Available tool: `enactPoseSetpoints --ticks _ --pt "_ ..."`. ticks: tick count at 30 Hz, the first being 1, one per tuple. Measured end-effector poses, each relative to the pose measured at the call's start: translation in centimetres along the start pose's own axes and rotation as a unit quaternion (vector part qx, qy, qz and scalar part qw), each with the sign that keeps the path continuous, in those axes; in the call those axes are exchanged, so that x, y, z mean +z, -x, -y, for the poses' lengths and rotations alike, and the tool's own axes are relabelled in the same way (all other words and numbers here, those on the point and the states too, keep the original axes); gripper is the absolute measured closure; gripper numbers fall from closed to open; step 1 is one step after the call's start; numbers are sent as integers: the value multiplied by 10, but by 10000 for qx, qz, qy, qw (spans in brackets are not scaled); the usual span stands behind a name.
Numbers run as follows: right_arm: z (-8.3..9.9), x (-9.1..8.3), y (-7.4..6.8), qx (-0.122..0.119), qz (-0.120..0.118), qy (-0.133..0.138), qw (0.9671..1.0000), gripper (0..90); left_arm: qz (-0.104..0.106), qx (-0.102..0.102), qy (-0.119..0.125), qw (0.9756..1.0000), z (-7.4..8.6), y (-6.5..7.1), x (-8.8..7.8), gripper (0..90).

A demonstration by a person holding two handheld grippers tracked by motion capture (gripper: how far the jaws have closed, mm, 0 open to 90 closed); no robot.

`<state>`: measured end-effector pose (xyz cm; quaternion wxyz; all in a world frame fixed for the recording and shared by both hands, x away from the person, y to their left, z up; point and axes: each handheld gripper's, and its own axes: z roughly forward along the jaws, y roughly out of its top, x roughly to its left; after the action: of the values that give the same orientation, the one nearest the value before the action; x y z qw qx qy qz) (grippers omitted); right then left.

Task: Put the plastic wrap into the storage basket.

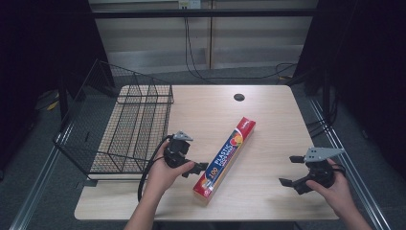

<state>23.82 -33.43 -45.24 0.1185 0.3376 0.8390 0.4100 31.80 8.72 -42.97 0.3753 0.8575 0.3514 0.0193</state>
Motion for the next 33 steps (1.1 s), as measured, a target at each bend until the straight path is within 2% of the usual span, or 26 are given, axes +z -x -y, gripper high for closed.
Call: enactPoseSetpoints --ticks 16,18,20,22,24,25,31,33 --pt "0 -3 3 14 23 52 10000 38 60 48 -5 10000 0 1 1 36" --pt "0 -3 3 25 0 59 10000 37 110 30 -6 9999 -1 2 2 36" --pt "0 -2 4 33 -20 47 10000 38 121 136 -62 9998 -2 4 4 34" --pt "0 -1 4 33 -32 35 10000 38 241 101 -39 9997 -3 5 7 23" --pt "0 -1 5 37 -30 35 10000 37 229 151 -48 9996 -3 6 8 17" --pt "-1 -1 5 25 -48 74 10000 37 237 93 -48 9997 -5 7 10 4" --pt "0 -2 7 56 -28 112 9999 37 223 76 -113 9997 -10 10 17 4" --pt "0 -3 8 69 -50 123 9999 37 229 12 -102 9997 -12 11 21 4"
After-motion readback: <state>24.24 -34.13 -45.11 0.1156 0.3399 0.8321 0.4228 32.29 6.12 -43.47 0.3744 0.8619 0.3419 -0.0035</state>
